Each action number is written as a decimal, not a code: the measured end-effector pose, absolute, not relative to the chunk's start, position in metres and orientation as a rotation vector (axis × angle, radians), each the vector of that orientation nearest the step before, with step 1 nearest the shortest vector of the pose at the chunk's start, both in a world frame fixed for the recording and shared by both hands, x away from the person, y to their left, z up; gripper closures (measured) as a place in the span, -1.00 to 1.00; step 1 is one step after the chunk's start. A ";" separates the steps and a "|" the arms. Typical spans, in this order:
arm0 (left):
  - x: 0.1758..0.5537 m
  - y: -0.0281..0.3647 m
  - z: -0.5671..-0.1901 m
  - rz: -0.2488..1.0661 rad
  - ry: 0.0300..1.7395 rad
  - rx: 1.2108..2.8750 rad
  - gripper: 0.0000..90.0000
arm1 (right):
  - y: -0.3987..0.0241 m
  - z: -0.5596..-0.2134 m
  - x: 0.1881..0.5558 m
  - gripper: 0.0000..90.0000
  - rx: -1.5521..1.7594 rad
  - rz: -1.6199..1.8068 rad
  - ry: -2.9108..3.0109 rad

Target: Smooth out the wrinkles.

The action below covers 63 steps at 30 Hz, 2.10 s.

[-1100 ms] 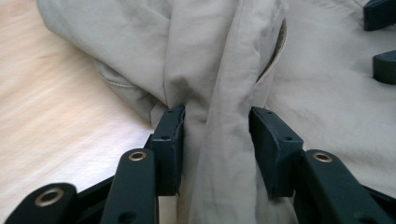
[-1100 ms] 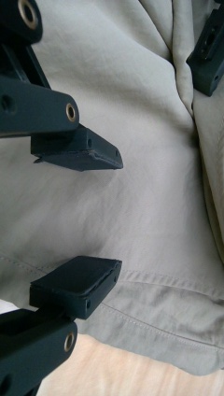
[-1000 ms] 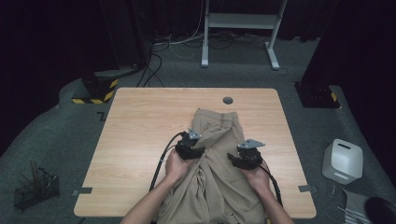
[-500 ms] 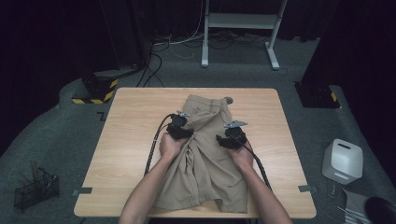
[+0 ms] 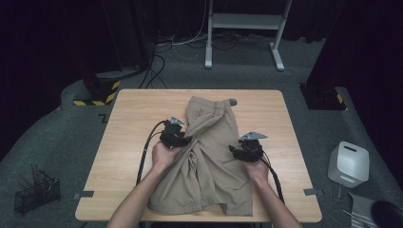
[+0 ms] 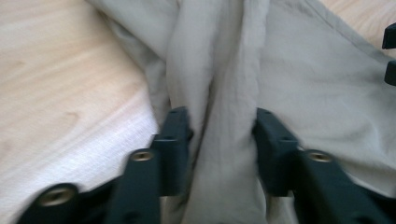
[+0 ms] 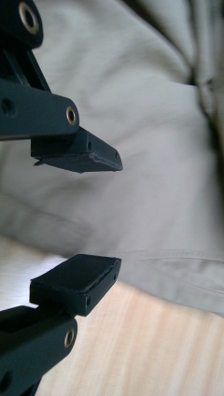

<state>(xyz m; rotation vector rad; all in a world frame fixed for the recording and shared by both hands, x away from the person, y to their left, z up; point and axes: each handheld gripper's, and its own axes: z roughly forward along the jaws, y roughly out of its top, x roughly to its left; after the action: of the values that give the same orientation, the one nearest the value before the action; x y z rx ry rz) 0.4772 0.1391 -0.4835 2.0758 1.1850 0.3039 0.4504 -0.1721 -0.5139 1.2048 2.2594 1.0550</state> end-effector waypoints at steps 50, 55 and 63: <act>0.431 0.116 -0.510 0.278 1.088 2.125 0.14 | -0.169 -0.522 0.411 0.10 1.089 1.003 2.342; 0.460 0.118 -0.511 0.339 1.165 2.109 0.22 | -0.160 -0.523 0.431 0.11 1.104 1.006 2.323; 0.457 0.139 -0.493 0.320 1.178 2.057 0.61 | -0.152 -0.523 0.451 0.11 1.122 0.999 2.306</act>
<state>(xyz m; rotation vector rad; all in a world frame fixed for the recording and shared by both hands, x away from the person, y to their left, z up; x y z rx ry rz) 0.4574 0.1386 -0.4933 2.0571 1.1781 0.3202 0.4513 -0.1516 -0.5233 1.1222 2.3060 0.9988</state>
